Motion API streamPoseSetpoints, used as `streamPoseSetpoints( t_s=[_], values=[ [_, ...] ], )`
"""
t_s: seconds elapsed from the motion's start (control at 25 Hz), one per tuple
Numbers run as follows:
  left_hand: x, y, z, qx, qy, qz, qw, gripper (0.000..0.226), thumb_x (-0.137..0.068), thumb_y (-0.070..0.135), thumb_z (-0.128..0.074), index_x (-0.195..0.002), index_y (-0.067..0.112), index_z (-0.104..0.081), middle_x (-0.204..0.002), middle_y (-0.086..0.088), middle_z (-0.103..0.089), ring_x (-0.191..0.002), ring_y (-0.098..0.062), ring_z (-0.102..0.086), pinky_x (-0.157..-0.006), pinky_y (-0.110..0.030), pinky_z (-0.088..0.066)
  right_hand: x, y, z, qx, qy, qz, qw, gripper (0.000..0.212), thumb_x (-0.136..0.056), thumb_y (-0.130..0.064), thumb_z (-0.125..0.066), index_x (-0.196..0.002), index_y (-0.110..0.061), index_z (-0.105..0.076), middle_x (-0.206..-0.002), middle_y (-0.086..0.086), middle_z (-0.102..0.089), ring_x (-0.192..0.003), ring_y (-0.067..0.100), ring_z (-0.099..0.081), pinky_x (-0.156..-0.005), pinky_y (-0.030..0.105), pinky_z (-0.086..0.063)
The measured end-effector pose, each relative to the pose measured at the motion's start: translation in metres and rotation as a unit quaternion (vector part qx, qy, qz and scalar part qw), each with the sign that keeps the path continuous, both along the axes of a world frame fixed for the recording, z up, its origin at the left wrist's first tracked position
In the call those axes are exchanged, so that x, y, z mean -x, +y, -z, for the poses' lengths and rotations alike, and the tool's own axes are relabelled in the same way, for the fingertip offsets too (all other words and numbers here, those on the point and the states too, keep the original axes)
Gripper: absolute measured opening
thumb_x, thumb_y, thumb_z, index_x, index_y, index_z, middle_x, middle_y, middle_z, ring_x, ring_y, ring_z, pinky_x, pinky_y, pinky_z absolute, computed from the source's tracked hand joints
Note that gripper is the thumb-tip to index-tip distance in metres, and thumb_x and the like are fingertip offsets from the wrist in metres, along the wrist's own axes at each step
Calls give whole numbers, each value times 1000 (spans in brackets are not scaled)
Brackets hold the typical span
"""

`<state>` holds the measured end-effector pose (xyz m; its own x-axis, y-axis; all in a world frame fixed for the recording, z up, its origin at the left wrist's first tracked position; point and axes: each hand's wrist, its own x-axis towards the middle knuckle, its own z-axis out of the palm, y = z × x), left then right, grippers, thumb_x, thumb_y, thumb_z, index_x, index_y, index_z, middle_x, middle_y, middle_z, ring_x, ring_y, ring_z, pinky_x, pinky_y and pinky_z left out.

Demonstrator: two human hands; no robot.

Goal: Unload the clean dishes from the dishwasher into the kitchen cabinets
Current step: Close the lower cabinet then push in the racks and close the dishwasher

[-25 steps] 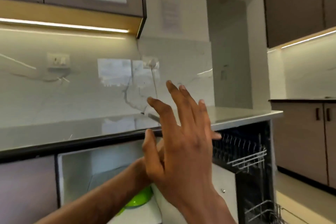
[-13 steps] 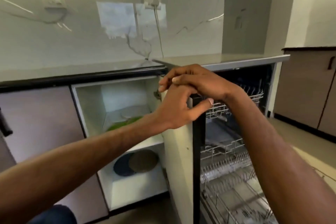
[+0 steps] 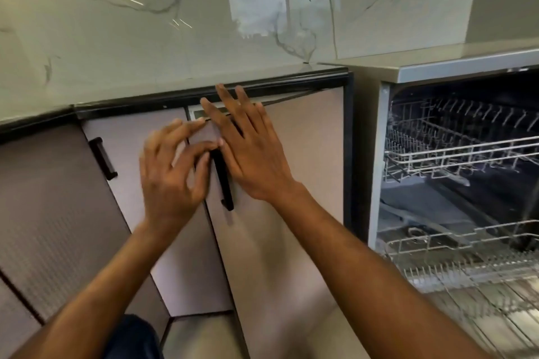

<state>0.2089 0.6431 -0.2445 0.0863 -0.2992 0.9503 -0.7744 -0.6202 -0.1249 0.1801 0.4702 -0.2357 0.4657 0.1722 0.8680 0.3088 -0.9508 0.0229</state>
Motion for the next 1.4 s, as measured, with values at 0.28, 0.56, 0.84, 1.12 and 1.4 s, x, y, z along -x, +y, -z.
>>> streamPoseSetpoints(
  t_s=[0.28,0.56,0.84,1.12,1.4],
  values=[
    [-32,11,20,-125,67,-144,980,75,-95,29,-39,-164,10,-18,-174,-7,-7,-161,-25,-6,-127,-57,-16,-49,-18,73,28,52,128,990,68,-109,-58,-33,-167,-35,-6,-175,11,10,-161,35,10,-124,66,-12],
    [-102,-20,36,-54,136,-114,983,86,-102,27,-56,-162,-4,-2,-172,-18,6,-161,-29,3,-129,-53,-16,-99,-22,80,67,62,176,980,72,-107,-64,-28,-167,-34,-2,-174,14,12,-160,40,11,-124,68,-9],
    [-161,-36,51,-29,165,-103,981,81,-105,20,-47,-161,-2,7,-171,-20,14,-160,-31,8,-129,-54,-15,-137,-38,89,119,85,213,966,78,-104,-68,-31,-166,-35,3,-173,15,15,-159,43,14,-124,69,-5],
    [-145,-46,61,8,176,-92,980,74,-106,14,-42,-161,-4,3,-171,-21,10,-160,-33,7,-128,-56,-13,-124,-51,92,170,107,203,959,88,-99,-66,-46,-167,-35,1,-174,14,15,-159,41,15,-123,68,-9],
    [-75,-117,67,-152,141,-20,978,80,-99,25,-48,-164,5,-6,-172,-18,0,-160,-34,2,-129,-55,-7,-41,-101,117,-63,93,287,951,73,-104,-63,-37,-167,-34,-13,-175,15,4,-162,34,6,-124,68,-4]
  ],
)
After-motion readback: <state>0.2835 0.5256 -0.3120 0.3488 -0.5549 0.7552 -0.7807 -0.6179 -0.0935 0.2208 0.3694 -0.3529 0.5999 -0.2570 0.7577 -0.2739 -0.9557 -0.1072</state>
